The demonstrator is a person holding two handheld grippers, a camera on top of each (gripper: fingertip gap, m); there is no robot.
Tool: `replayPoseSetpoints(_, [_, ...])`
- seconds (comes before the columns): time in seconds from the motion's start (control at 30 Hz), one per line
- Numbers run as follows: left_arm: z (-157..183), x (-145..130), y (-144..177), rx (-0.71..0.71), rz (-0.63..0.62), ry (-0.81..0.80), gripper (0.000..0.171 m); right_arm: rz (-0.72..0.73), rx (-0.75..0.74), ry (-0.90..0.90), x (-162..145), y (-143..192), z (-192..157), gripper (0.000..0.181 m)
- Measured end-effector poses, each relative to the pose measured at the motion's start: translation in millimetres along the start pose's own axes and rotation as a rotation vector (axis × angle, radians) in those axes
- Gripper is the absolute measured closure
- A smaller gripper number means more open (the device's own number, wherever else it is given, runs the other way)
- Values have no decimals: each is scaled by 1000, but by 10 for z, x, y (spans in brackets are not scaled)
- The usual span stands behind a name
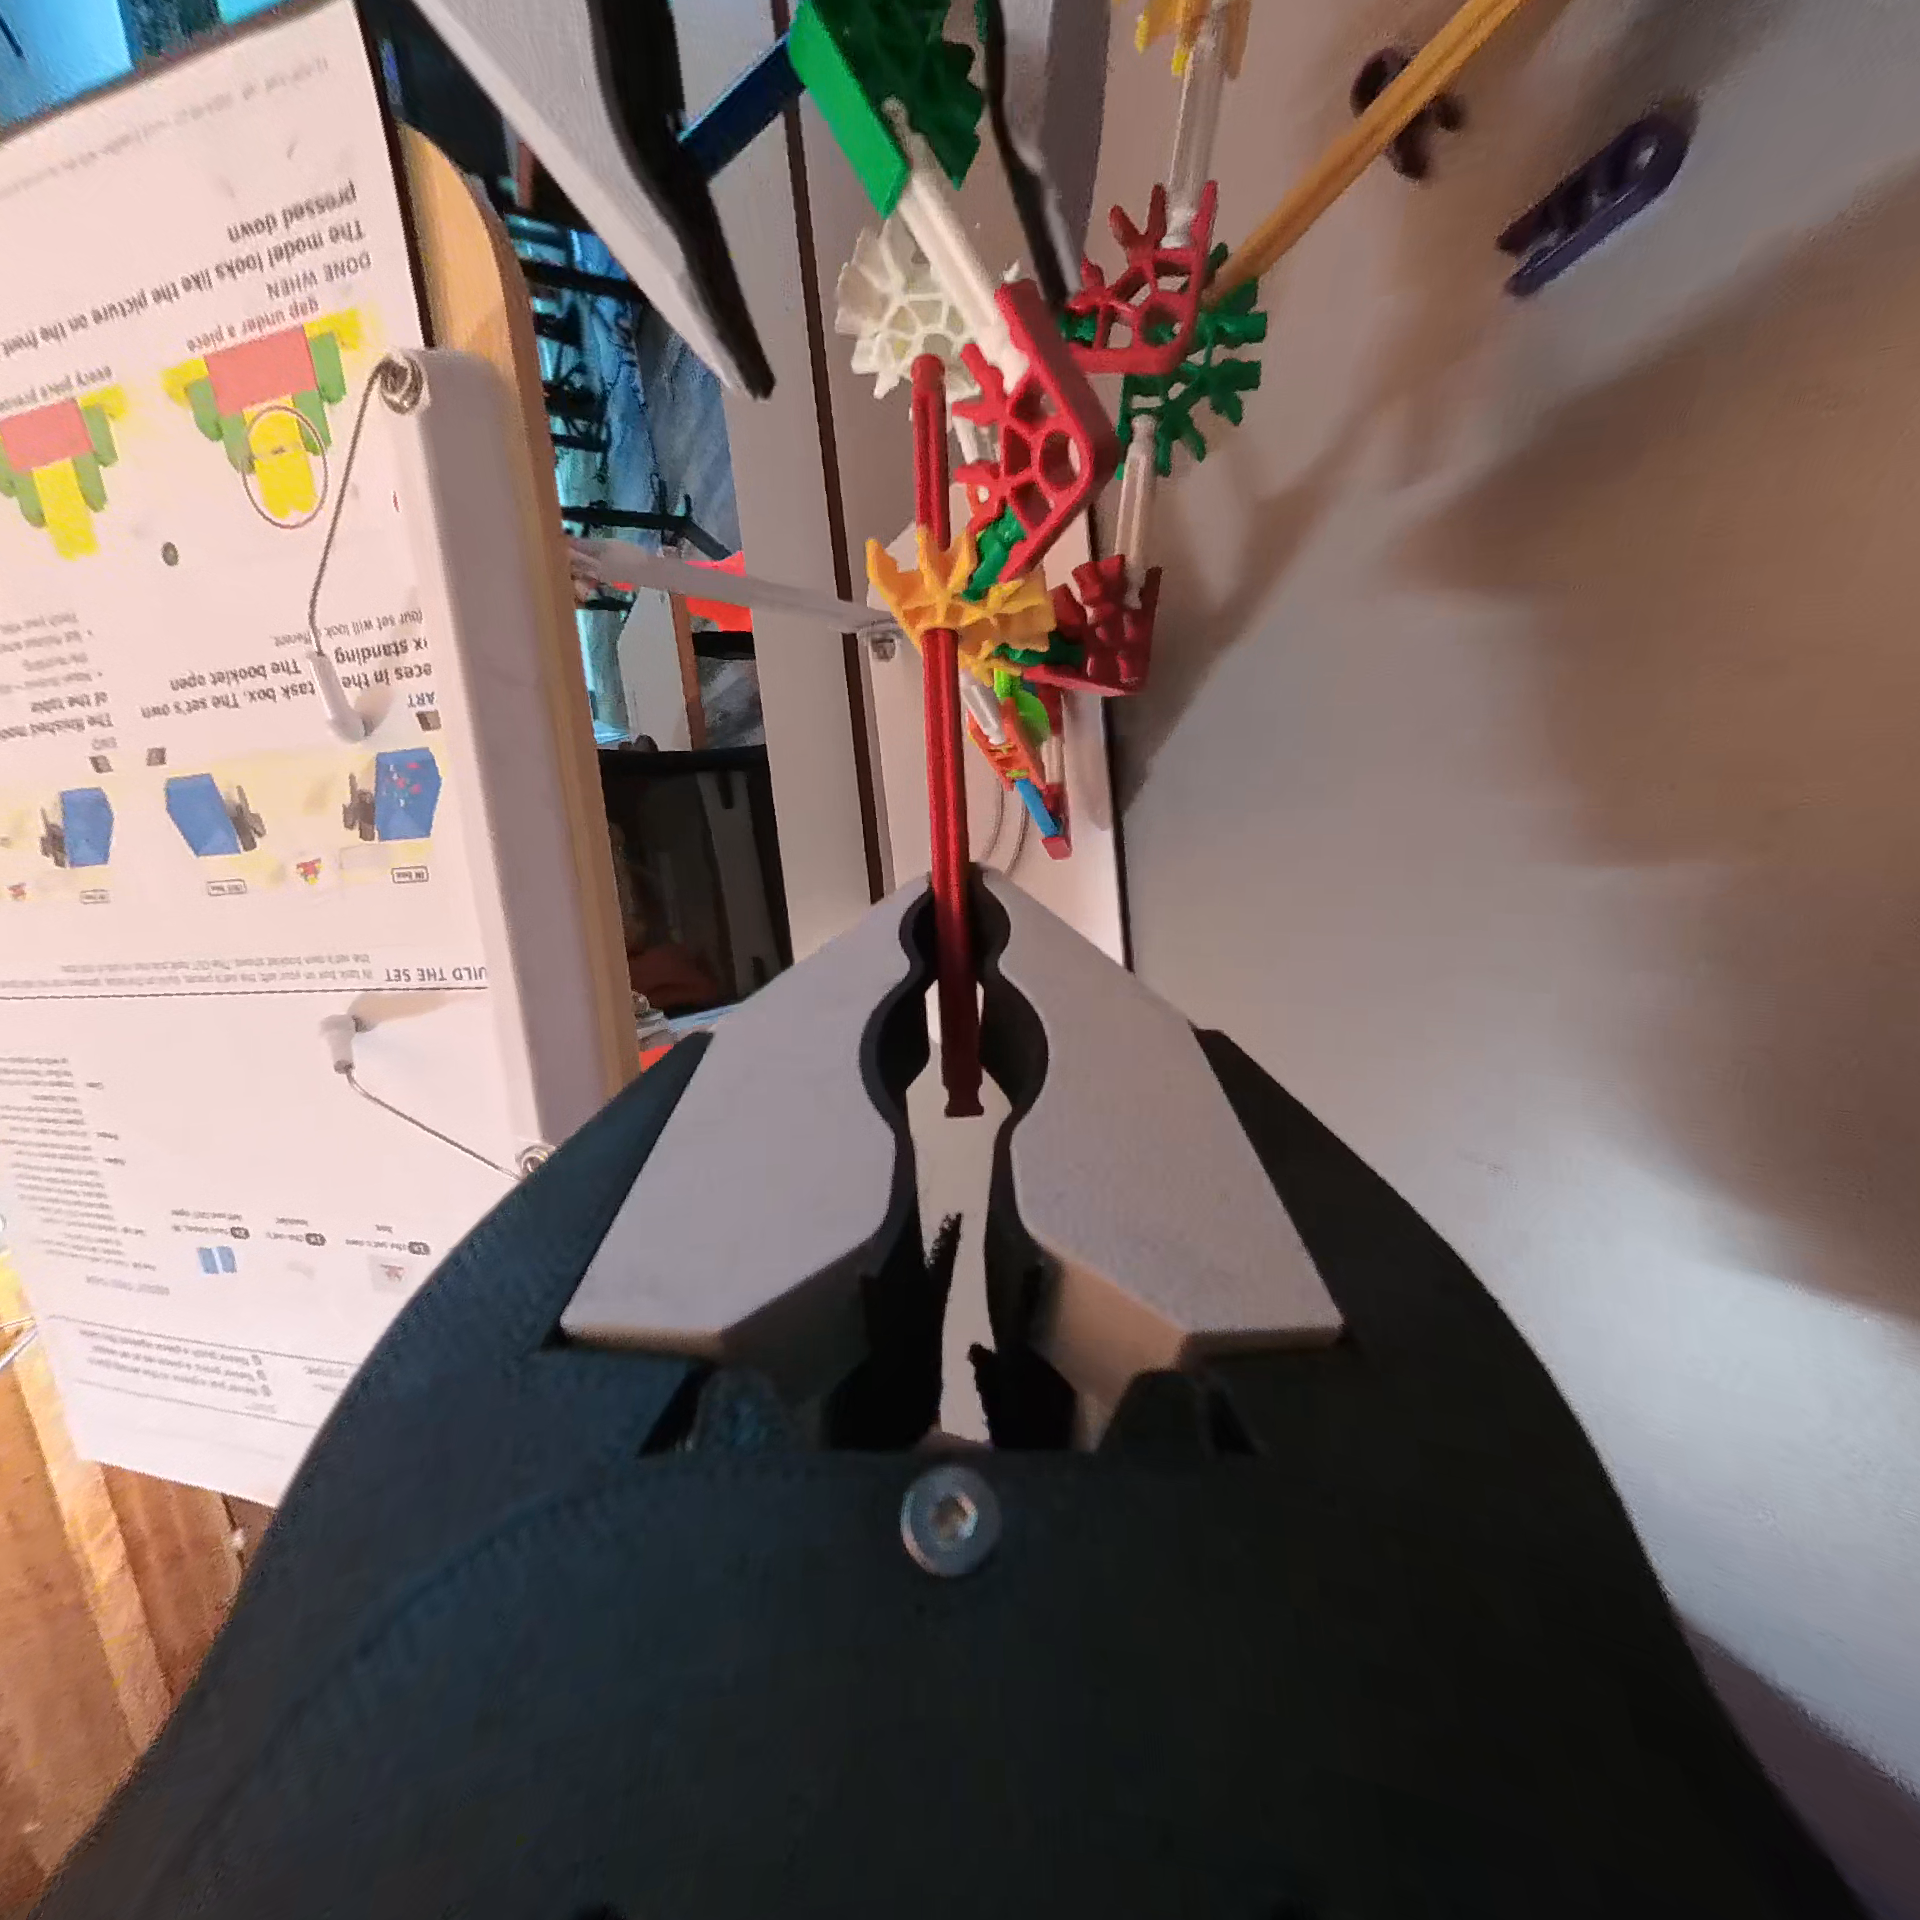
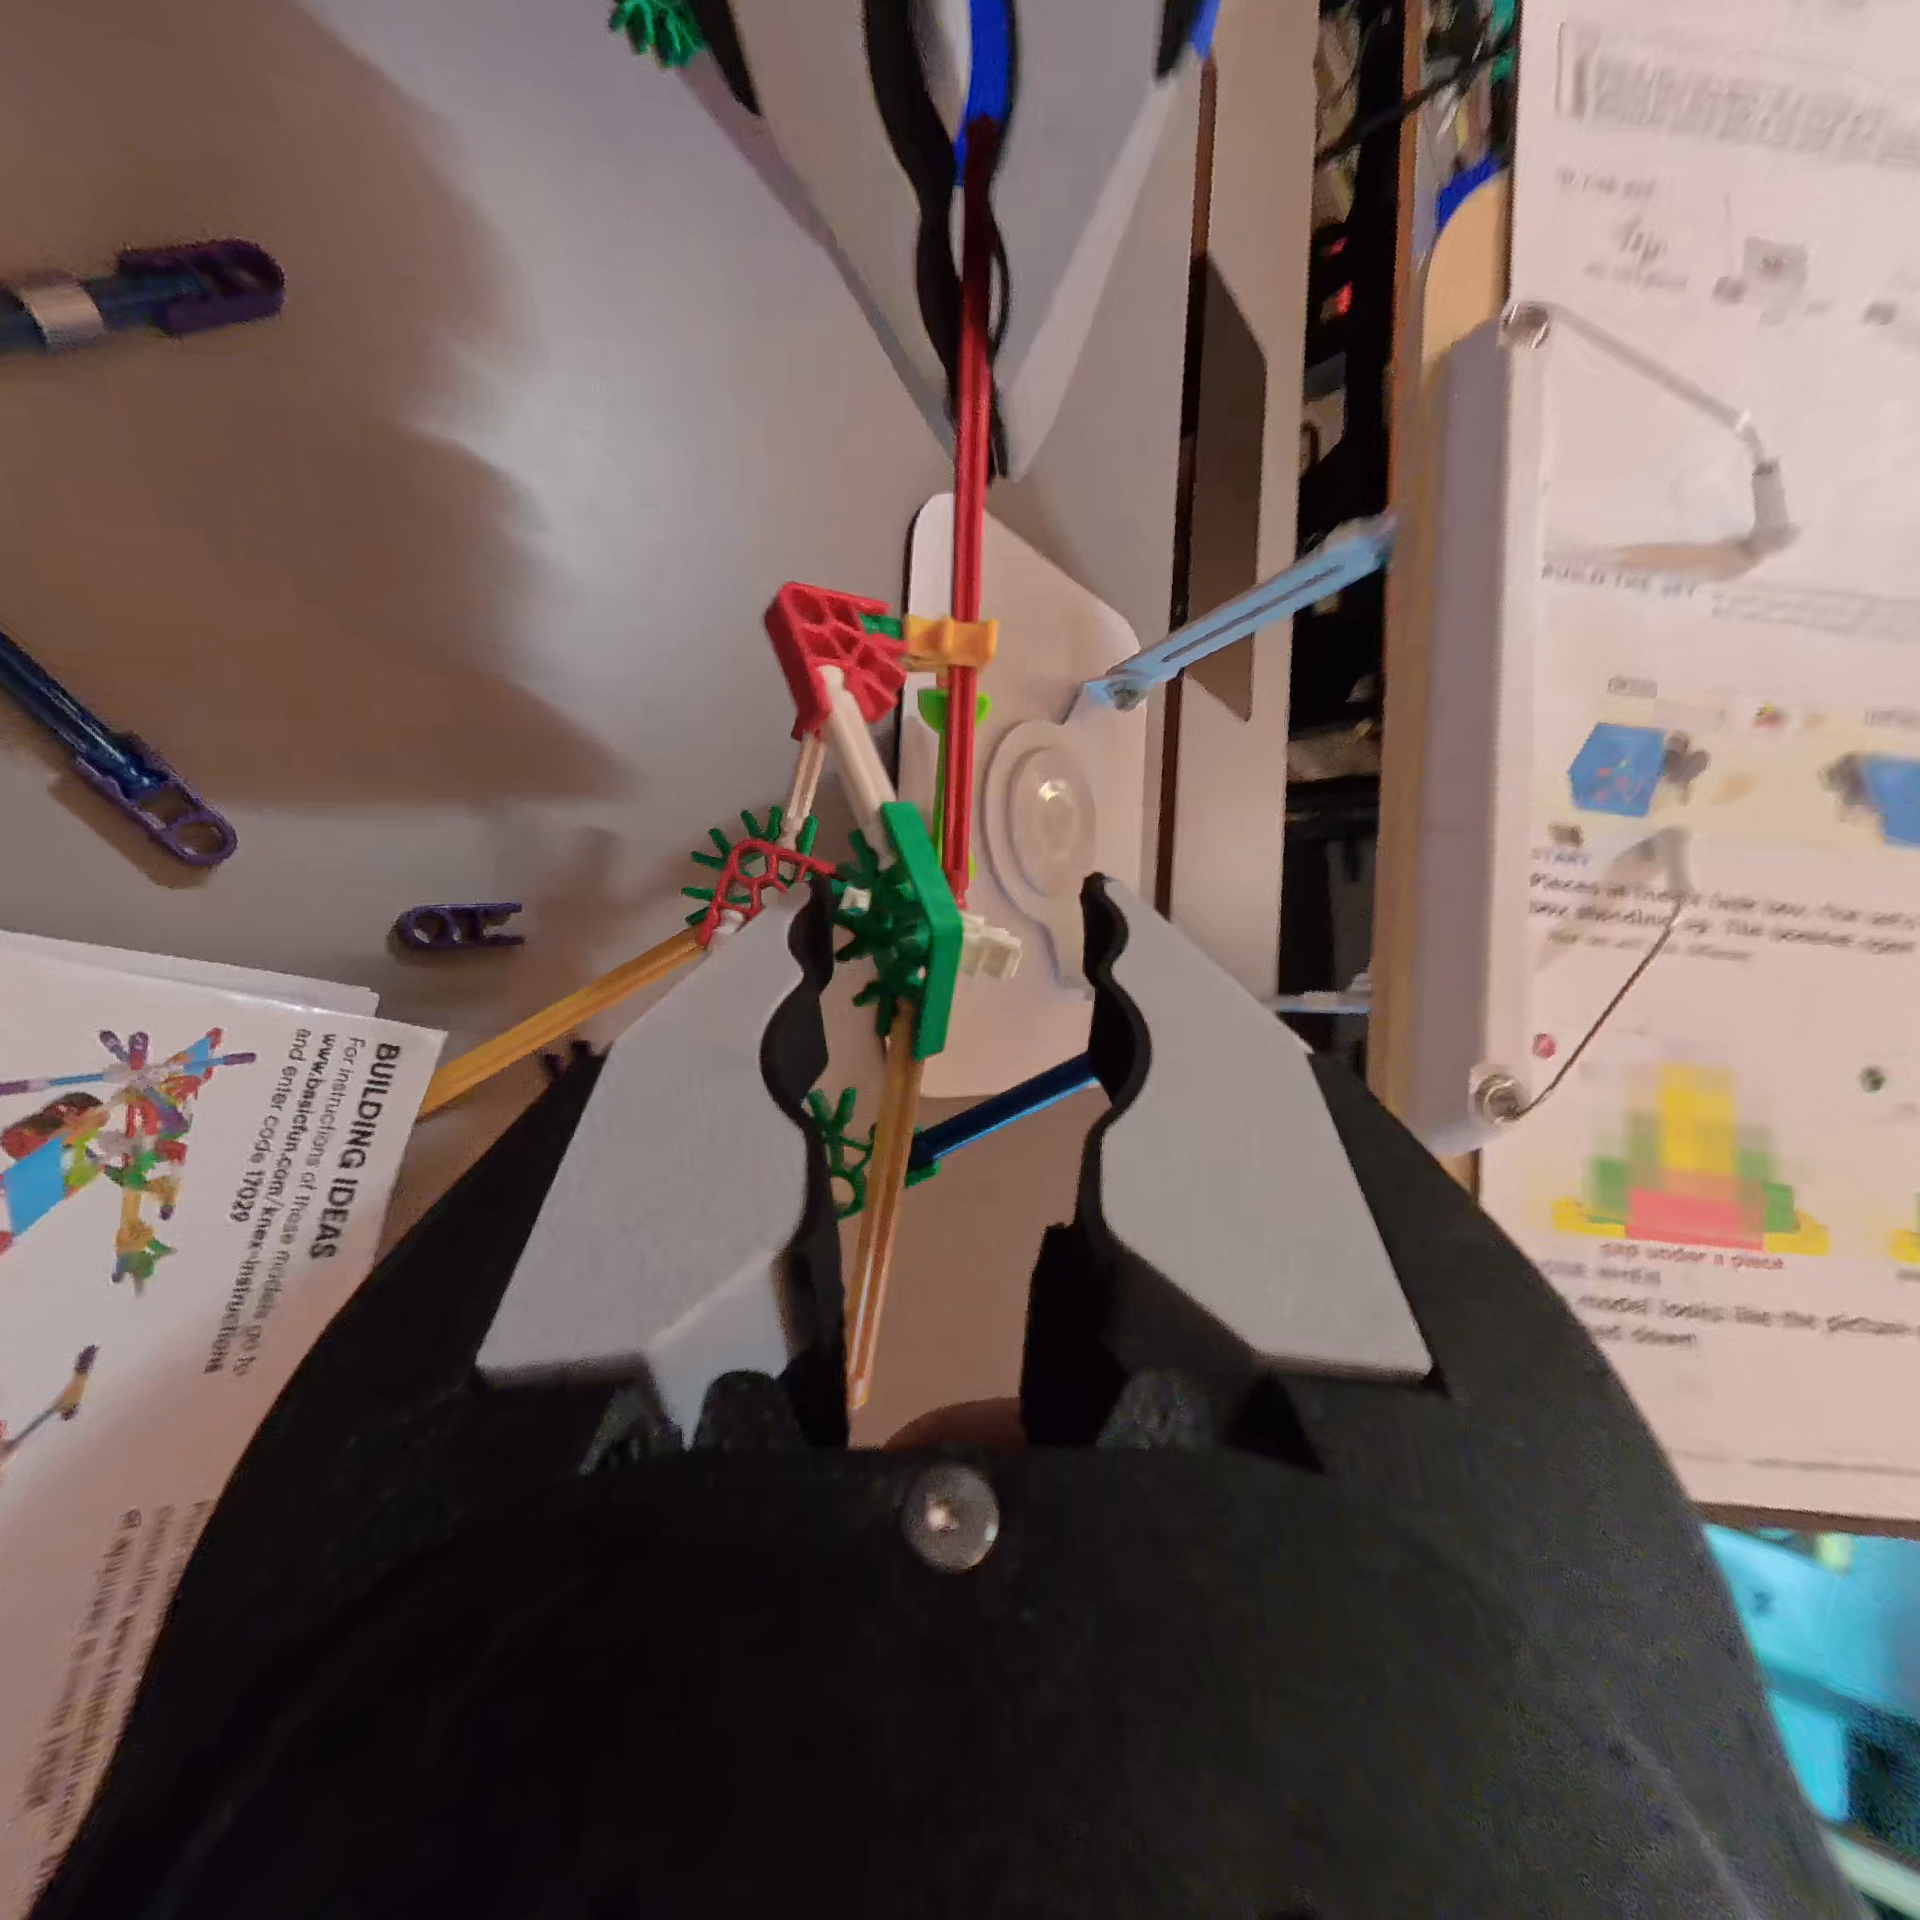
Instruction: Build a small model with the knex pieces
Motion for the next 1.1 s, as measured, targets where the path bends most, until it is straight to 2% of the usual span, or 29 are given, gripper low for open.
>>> replayPoseSetpoints(0.2, [73, 66, 27, 1, -12, -31, 171, -104, 48, -47, -94, -45, -11, 142])
replayPoseSetpoints(0.57, [94, 102, 23, 1, -13, -56, 171, -112, 107, -143, -137, -104, -22, 147])
replayPoseSetpoints(1.1, [48, 75, 2, -19, 8, -144, 171, -87, 83, -54, -114, -115, -41, 149])
Point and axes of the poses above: each gripper's, where its closed fingertips meet, y back along the fingers, x out of its top, z = x × y across the jaws, the point moved 8 cm from there along y, back along the fingers, and after that the axes turned 7 degrees about x, right-handed, at the moved point
